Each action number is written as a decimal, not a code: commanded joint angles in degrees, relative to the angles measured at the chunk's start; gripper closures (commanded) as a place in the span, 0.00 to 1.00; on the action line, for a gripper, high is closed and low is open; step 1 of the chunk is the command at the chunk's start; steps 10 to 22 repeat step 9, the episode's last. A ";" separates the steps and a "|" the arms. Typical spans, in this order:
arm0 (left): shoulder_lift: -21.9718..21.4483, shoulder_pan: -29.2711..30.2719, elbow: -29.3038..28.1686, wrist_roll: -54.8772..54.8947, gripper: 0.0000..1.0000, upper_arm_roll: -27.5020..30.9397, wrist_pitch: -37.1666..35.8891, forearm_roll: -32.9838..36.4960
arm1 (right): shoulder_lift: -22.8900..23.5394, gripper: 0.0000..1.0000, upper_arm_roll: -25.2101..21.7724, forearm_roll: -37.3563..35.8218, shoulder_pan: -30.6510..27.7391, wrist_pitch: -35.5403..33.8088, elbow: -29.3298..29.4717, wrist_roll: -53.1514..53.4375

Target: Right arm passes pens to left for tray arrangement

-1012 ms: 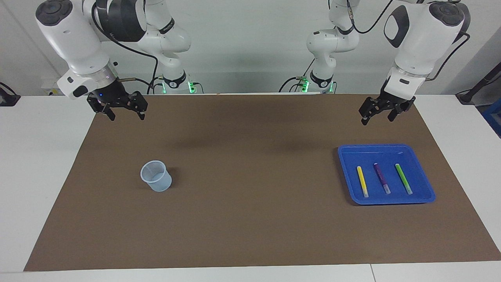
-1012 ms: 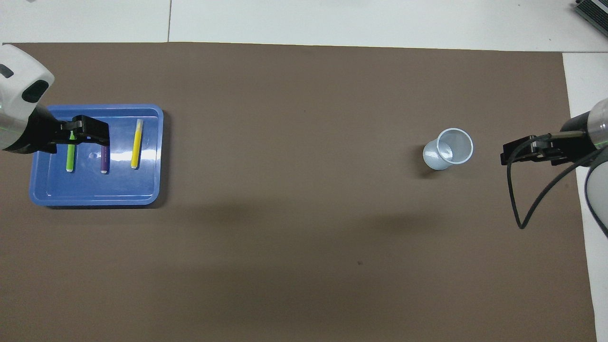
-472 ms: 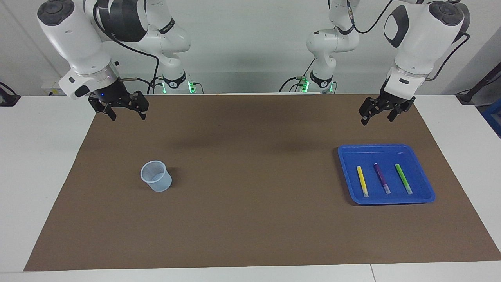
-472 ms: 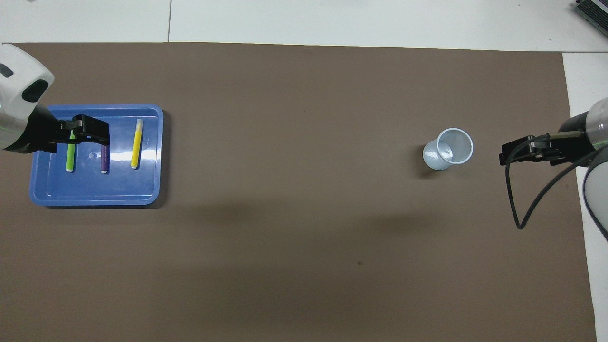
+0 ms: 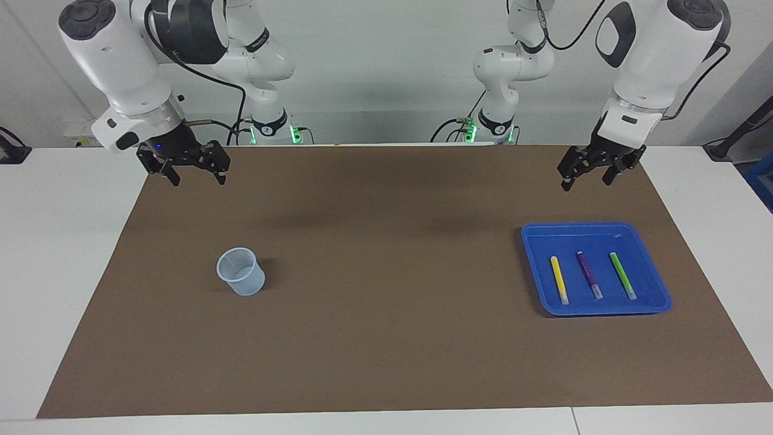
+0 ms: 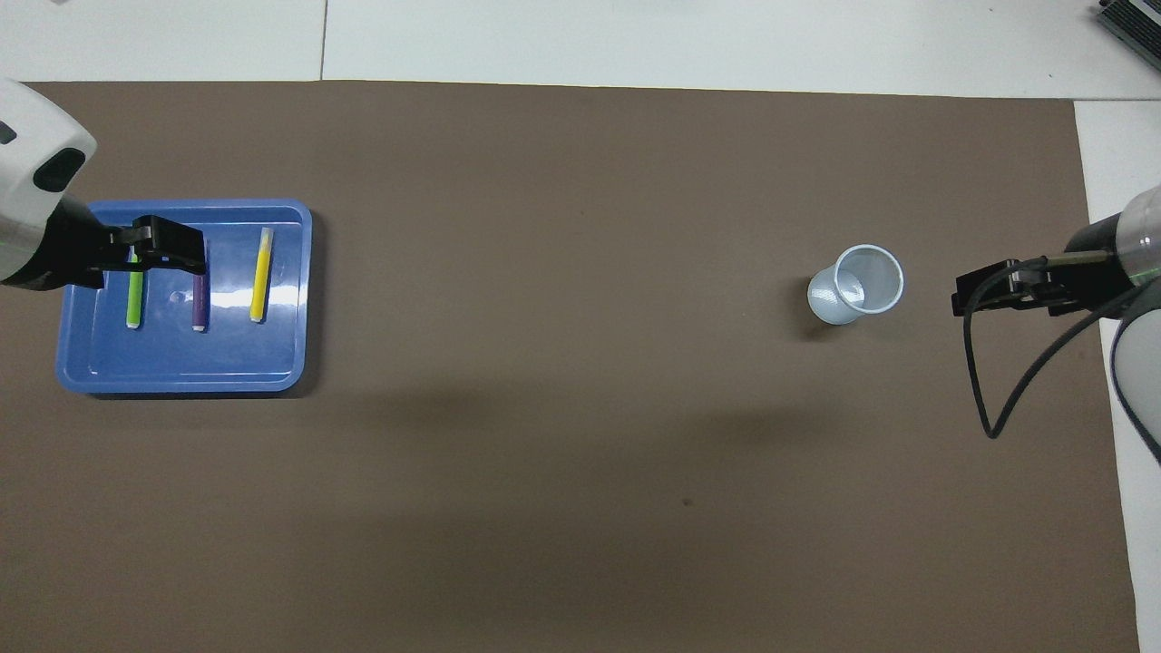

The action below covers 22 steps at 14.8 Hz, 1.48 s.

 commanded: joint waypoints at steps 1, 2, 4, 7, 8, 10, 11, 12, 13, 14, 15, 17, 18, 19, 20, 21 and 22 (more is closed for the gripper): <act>-0.11 -1.03 0.77 -0.26 0.00 0.51 -2.48 2.15 | -1.43 0.00 0.22 -0.07 -0.21 0.13 -1.67 -0.86; -0.11 -1.12 0.77 -0.26 0.00 0.51 -2.49 2.33 | -1.43 0.00 0.22 -0.07 -0.30 0.13 -1.67 -0.86; -0.11 -1.12 0.77 -0.26 0.00 0.42 -2.32 2.25 | -1.43 0.00 0.22 0.02 -0.39 0.31 -1.49 -0.86; -0.11 -1.12 0.77 -0.26 0.00 0.42 -1.79 2.16 | -1.43 0.00 0.22 -0.07 -0.30 0.66 -1.49 -0.86; -0.11 -1.12 0.77 -0.26 0.00 0.42 -1.79 2.16 | -1.43 0.00 0.22 0.02 -0.21 0.57 -1.40 -0.86; -0.11 -1.12 0.77 -0.26 0.00 0.42 -1.79 2.16 | -1.43 0.00 0.31 -0.07 -0.21 0.57 -1.31 -0.86; -0.11 -1.12 0.77 -0.26 0.00 0.42 -1.79 2.16 | -1.43 0.00 0.31 -0.07 -0.21 0.57 -1.31 -0.86; -0.11 -1.12 0.77 -0.26 0.00 0.42 -1.79 2.16 | -1.43 0.00 0.31 -0.07 -0.21 0.57 -1.31 -0.86; -0.11 -1.12 0.77 -0.26 0.00 0.42 -1.79 2.16 | -1.43 0.00 0.31 -0.07 -0.21 0.57 -1.31 -0.86; -0.11 -1.12 0.77 -0.26 0.00 0.42 -1.79 2.16 | -1.43 0.00 0.31 -0.07 -0.21 0.57 -1.31 -0.86; -0.11 -1.12 0.77 -0.26 0.00 0.42 -1.79 2.16 | -1.43 0.00 0.31 -0.07 -0.21 0.57 -1.31 -0.86; -0.11 -1.12 0.77 -0.26 0.00 0.42 -1.79 2.16 | -1.43 0.00 0.31 -0.07 -0.21 0.57 -1.31 -0.86; -0.11 -1.12 0.77 -0.26 0.00 0.42 -1.79 2.16 | -1.43 0.00 0.31 -0.07 -0.21 0.57 -1.31 -0.86; -0.11 -1.12 0.77 -0.26 0.00 0.42 -1.79 2.16 | -1.43 0.00 0.31 -0.07 -0.21 0.57 -1.31 -0.86; -0.11 -1.12 0.77 -0.26 0.00 0.42 -1.79 2.16 | -1.43 0.00 0.31 -0.07 -0.21 0.57 -1.31 -0.86; -0.11 -1.12 0.77 -0.26 0.00 0.42 -1.79 2.16 | -1.43 0.00 0.31 -0.07 -0.21 0.57 -1.31 -0.86; -0.11 -1.12 0.77 -0.26 0.00 0.42 -1.79 2.16 | -1.43 0.00 0.31 -0.07 -0.21 0.57 -1.31 -0.86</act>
